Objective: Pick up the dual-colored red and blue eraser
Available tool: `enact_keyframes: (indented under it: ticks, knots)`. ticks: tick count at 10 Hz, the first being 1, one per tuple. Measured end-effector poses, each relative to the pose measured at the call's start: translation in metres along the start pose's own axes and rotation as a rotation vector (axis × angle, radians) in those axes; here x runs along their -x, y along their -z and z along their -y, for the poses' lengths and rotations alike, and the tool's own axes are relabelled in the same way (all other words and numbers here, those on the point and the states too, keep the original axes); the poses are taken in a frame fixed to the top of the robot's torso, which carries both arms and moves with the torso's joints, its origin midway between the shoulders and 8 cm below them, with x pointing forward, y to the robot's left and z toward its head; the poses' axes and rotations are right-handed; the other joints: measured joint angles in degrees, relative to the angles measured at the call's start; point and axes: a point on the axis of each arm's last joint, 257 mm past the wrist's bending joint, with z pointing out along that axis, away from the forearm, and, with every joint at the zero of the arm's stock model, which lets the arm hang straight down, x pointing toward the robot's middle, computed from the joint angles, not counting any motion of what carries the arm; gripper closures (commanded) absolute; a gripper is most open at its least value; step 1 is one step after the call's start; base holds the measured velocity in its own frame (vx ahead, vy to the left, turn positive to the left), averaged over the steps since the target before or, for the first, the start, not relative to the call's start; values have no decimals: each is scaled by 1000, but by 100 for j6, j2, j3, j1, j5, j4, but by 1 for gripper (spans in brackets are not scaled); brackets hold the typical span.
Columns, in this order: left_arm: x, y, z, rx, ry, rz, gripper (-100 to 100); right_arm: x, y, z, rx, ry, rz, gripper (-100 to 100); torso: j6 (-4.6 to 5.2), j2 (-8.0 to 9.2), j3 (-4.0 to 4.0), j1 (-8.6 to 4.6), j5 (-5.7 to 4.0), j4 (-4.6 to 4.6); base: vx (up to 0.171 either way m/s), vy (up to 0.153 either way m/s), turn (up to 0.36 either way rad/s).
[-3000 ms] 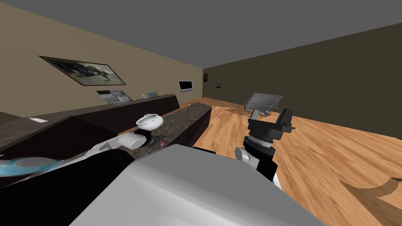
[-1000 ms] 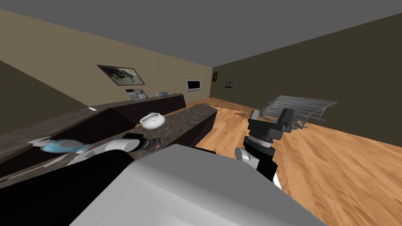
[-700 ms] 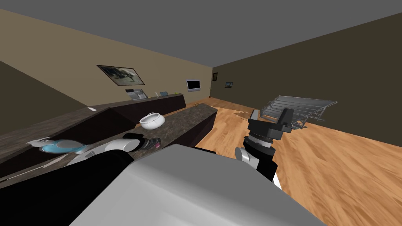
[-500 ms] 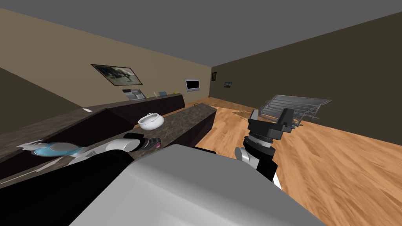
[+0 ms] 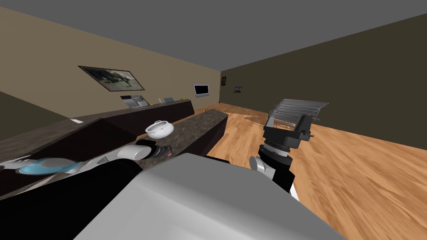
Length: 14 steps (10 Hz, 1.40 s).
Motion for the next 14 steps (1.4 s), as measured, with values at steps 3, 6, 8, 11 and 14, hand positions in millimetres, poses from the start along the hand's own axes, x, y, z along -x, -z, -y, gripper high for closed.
enact_keyframes:
  ticks: [3,6,8,11,14]
  knots:
    - [-1,2,7,8,31,2,100,0,0,0,0,0,0,0,-5,-9,-5,-6,0,-2,-59,27,-87]
    - [-3,4,15,18,53,8,100,0,0,0,0,0,0,0,2,7,4,1,0,1,-86,38,-109]
    - [-3,5,17,23,81,10,100,0,0,0,0,0,0,0,-7,-9,-4,-6,-1,-2,-47,19,-68]
    - [-4,8,26,32,103,20,100,0,0,0,0,0,0,0,2,5,3,-5,-1,1,-89,27,-129]
    - [-5,11,33,40,137,31,100,0,0,0,0,0,0,0,-7,4,3,-2,-1,2,-70,27,-78]
